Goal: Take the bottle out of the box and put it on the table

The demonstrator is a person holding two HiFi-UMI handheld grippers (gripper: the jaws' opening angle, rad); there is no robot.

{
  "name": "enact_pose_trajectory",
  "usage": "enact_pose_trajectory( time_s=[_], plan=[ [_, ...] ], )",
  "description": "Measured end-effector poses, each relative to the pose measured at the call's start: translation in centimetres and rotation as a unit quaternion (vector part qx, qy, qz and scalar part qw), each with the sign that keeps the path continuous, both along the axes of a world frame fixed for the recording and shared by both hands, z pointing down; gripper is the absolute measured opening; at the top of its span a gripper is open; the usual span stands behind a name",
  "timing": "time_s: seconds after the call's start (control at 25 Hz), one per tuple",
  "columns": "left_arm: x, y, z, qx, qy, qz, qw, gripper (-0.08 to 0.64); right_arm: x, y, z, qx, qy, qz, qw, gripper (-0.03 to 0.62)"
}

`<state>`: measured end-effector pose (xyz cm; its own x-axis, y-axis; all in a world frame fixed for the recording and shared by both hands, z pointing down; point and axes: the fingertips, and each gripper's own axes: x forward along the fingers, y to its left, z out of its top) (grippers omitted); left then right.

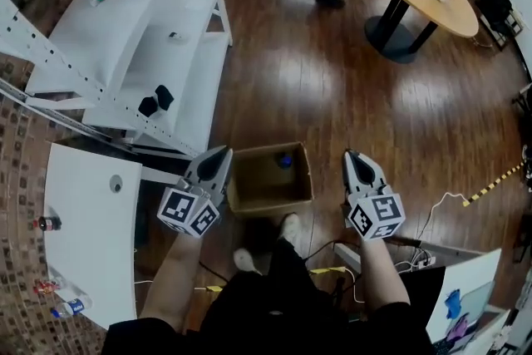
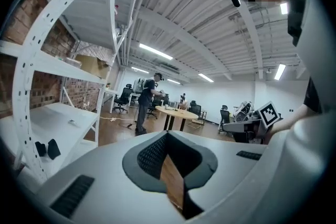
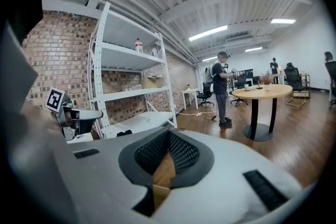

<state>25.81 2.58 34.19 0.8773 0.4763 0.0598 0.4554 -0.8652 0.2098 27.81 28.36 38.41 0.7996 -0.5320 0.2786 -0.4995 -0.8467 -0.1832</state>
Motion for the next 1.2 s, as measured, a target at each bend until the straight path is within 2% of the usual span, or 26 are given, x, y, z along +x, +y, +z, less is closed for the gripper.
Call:
enact_pose_trajectory(
  time_s=[0.12, 0.4, 0.6, 0.72, 0.88, 1.2],
  plan=[
    [2.0, 1.1, 3.2, 0.014, -0.022, 0.011, 0.9996, 0.003, 1.7, 0.7, 3.3, -0.013, -0.026, -0.006, 1.000, 0.005],
    [5.8, 0.9, 10.2, 0.025, -0.065, -0.004, 0.9976, 0.003, 4.8, 0.9, 10.3, -0.028, -0.077, -0.017, 0.996, 0.005],
    [7.4, 1.6, 15.3, 0.041, -0.091, 0.008, 0.9950, 0.003, 6.3, 0.1, 14.8, -0.025, -0.088, -0.013, 0.996, 0.005],
    [7.4, 1.4, 18.9, 0.033, -0.099, 0.010, 0.9945, 0.003, 6.4, -0.6, 17.5, -0.018, -0.088, -0.002, 0.996, 0.005],
    [6.5, 1.6, 24.5, 0.039, -0.087, 0.031, 0.9949, 0.003, 6.1, -1.8, 22.4, -0.007, -0.071, 0.015, 0.997, 0.005],
    [7.8, 1.3, 37.9, 0.033, -0.010, 0.067, 0.9971, 0.003, 8.5, -6.9, 36.2, -0.034, 0.004, 0.000, 0.999, 0.005]
  ],
)
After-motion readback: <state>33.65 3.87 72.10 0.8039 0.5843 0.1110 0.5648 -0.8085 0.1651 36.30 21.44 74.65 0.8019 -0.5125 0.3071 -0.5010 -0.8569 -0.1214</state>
